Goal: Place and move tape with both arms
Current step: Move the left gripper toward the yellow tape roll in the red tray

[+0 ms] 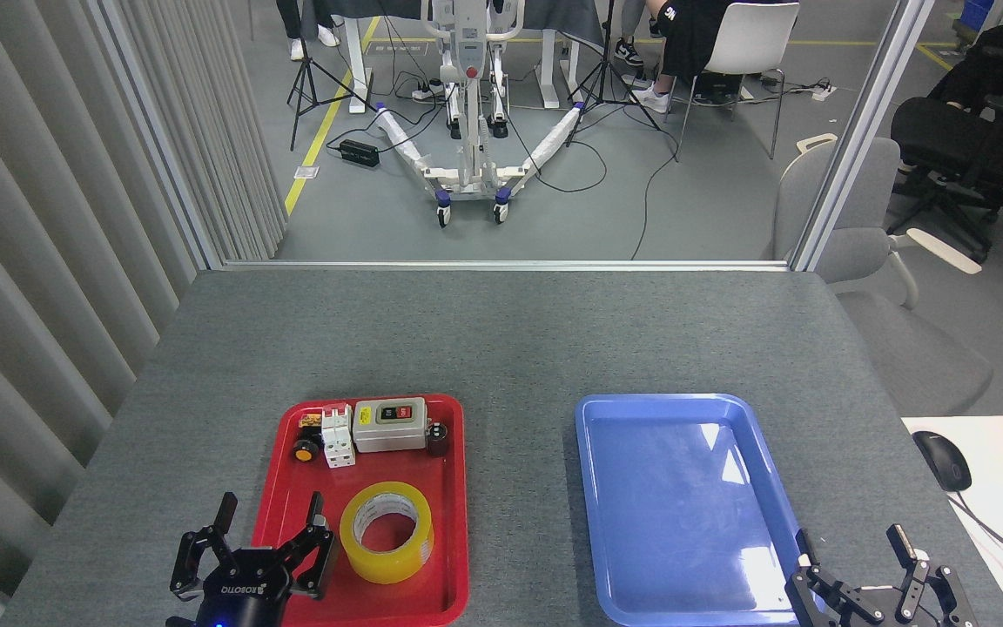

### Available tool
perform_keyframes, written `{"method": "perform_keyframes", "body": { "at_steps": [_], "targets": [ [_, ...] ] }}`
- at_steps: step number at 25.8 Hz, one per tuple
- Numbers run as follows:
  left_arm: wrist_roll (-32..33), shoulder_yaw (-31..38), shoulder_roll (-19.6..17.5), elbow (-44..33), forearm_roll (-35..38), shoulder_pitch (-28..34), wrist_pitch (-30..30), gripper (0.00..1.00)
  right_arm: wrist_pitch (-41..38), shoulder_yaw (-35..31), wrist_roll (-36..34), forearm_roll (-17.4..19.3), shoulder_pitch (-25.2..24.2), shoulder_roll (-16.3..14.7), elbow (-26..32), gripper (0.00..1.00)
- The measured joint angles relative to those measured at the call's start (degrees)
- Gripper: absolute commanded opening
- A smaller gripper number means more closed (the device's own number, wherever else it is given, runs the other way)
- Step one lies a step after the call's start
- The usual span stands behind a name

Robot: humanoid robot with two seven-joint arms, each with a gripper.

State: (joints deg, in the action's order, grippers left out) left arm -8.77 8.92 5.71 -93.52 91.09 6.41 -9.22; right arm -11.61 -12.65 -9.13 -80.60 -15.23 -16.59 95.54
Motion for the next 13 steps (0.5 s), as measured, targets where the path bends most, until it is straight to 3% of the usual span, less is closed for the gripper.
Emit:
{"method": "perform_keyframes", "body": {
  "at_steps": [13],
  "targets": [
    [0.33,0.17,0.00,-0.14,-0.18,0.02,0.10,1.00,-0.08,-0.01,0.10,-0.08,-0.07,0.37,-0.01,1.00]
  ]
}}
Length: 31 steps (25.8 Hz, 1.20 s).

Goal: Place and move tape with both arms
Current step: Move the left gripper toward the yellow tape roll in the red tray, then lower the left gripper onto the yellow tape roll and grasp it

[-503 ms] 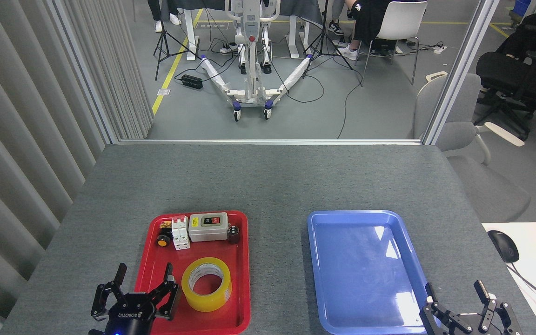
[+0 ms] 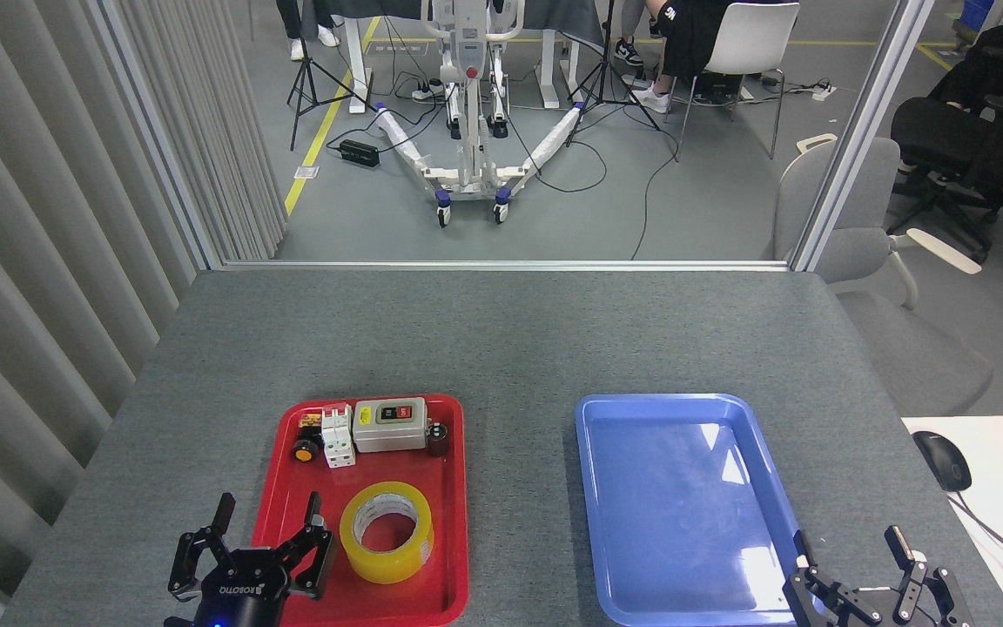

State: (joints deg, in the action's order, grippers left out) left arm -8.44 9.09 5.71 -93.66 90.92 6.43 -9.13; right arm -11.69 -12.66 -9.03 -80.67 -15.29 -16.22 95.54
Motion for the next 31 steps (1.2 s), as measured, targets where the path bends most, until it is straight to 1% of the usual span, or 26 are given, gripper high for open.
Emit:
{"method": "perform_keyframes", "body": {
  "at_steps": [10,13,16,21,24,26,28,31],
  "targets": [
    [-0.50,-0.56,0.11,-0.90,-3.64,-0.14,0.91,1.00,0.00,0.00,0.17,0.00,-0.01,0.02,0.00,1.00],
    [-0.58,-1.00,0.34,-0.36,-3.81,-1.42,1.50,1.00,0.00,0.00,0.18,-0.01,-0.01,-0.01,0.00,1.00],
    [-0.16,-1.50,0.84,2.69,-3.63,-5.63,2.19,1.00,-0.03,0.00,0.07,-0.01,0.00,-0.03,0.00,1.00],
    [0.14,-1.70,0.98,12.14,-3.26,-15.59,2.72,1.00,-0.11,0.03,-0.02,-0.01,0.00,-0.10,-0.10,1.00],
    [0.44,-1.70,0.79,14.67,-3.11,-18.04,2.86,1.00,-0.11,0.03,-0.05,-0.03,0.00,-0.18,-0.25,1.00],
    [2.41,-1.70,0.71,14.96,-3.11,-18.68,2.86,1.00,-0.11,0.06,-0.05,-0.05,0.00,-0.22,-0.33,1.00],
    [8.03,-1.66,0.60,13.75,-3.17,-18.98,2.86,1.00,-0.12,0.08,-0.05,-0.06,0.00,-0.26,-0.42,1.00],
    [24.40,-1.54,0.58,10.20,-3.36,-19.31,2.86,1.00,-0.13,0.09,-0.07,-0.09,-0.01,-0.25,-0.53,1.00]
  ]
}}
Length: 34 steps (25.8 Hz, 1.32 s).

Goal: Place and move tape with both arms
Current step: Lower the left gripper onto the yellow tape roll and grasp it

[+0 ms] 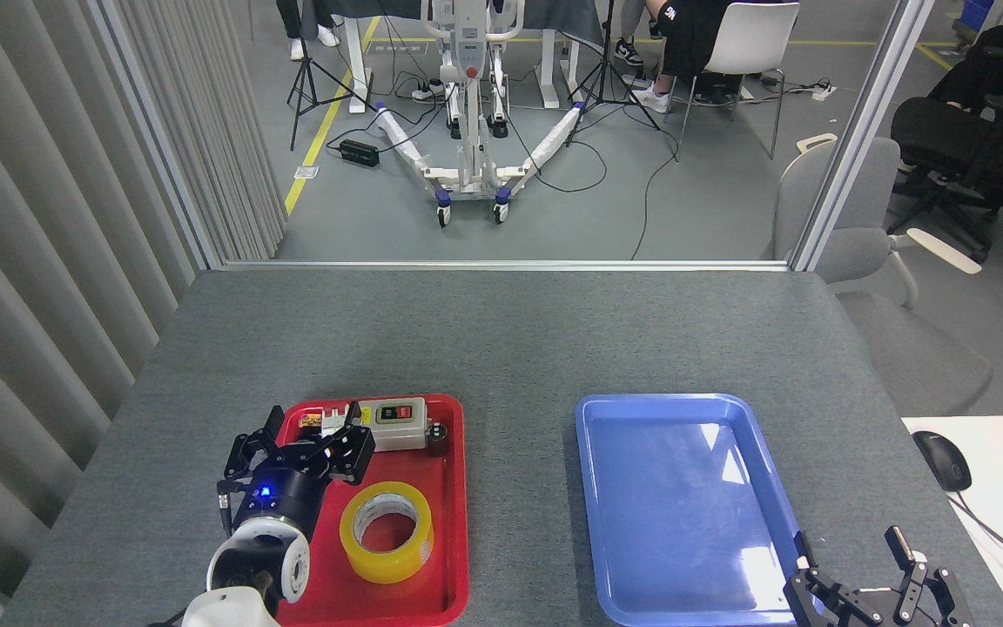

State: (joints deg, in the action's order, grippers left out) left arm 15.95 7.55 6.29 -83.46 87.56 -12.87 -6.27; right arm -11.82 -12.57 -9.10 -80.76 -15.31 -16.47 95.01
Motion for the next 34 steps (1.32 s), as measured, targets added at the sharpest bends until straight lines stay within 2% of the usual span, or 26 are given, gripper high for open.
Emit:
{"method": "perform_keyframes", "body": {
  "at_steps": [4,7,11,15,25,34],
  "targets": [
    [20.99,0.11,0.17,-3.65,-0.16,-0.75,-0.12,1.00,-0.02,0.01,-0.08,-0.11,-0.06,0.11,-0.10,1.00],
    [32.82,0.14,0.38,-5.07,-0.22,-1.68,-0.23,1.00,-0.03,0.04,-0.19,-0.22,-0.08,0.23,-0.15,1.00],
    [46.23,-0.15,0.94,-5.66,-0.40,-3.85,-0.14,1.00,-0.06,0.10,-0.07,-0.31,-0.08,0.38,-0.19,1.00],
    [54.83,-1.63,1.40,-5.26,-0.60,-5.67,1.28,1.00,-0.07,0.36,0.09,-0.36,-0.05,0.45,-0.23,1.00],
    [57.68,-3.41,1.45,-0.20,-0.37,-7.39,4.22,1.00,-0.07,0.53,0.14,-0.45,-0.08,0.88,-0.33,1.00],
    [50.30,-4.05,1.08,6.39,0.05,-8.27,4.27,1.00,0.02,0.54,0.14,-0.45,-0.21,0.91,-0.45,1.00]
  ]
}}
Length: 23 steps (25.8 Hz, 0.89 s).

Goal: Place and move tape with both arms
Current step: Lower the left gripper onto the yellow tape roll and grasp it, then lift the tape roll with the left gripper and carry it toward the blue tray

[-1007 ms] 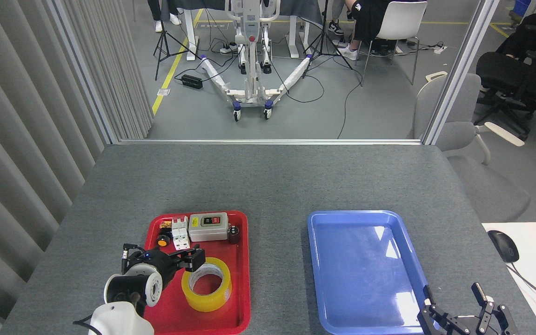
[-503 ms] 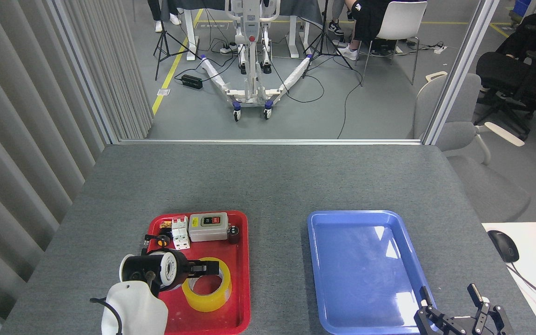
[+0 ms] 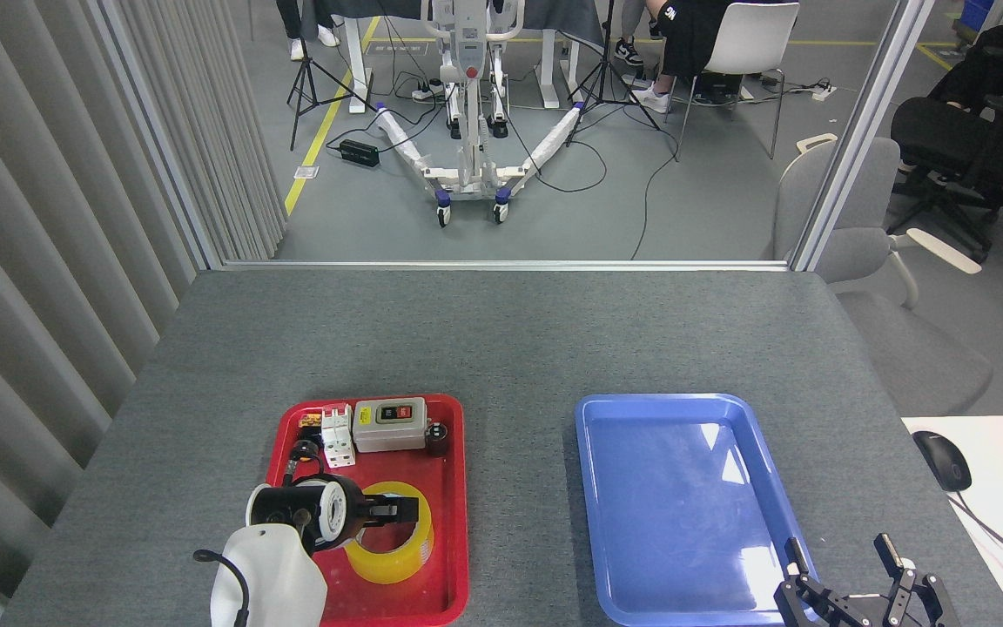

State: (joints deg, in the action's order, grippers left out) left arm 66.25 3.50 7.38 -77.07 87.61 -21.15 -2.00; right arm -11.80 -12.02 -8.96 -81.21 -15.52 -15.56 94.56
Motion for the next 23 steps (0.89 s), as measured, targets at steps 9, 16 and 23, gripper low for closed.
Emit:
{"method": "perform_keyframes", "body": {
  "at_steps": [9,16,23],
  "targets": [
    [-6.91,-0.08,-3.31,5.56,0.20,0.10,-2.06,1.00,0.00,0.23,0.00,0.00,-0.05,-0.11,-0.22,1.00],
    [-10.15,-0.11,-4.90,6.28,1.09,0.56,-4.07,0.86,-0.03,0.25,0.00,0.00,0.05,-0.36,-1.09,1.00],
    [-10.45,-0.60,-5.08,5.76,1.41,0.58,-5.59,0.66,-0.05,0.25,0.01,0.00,0.34,-0.51,-1.69,1.00]
  ]
}}
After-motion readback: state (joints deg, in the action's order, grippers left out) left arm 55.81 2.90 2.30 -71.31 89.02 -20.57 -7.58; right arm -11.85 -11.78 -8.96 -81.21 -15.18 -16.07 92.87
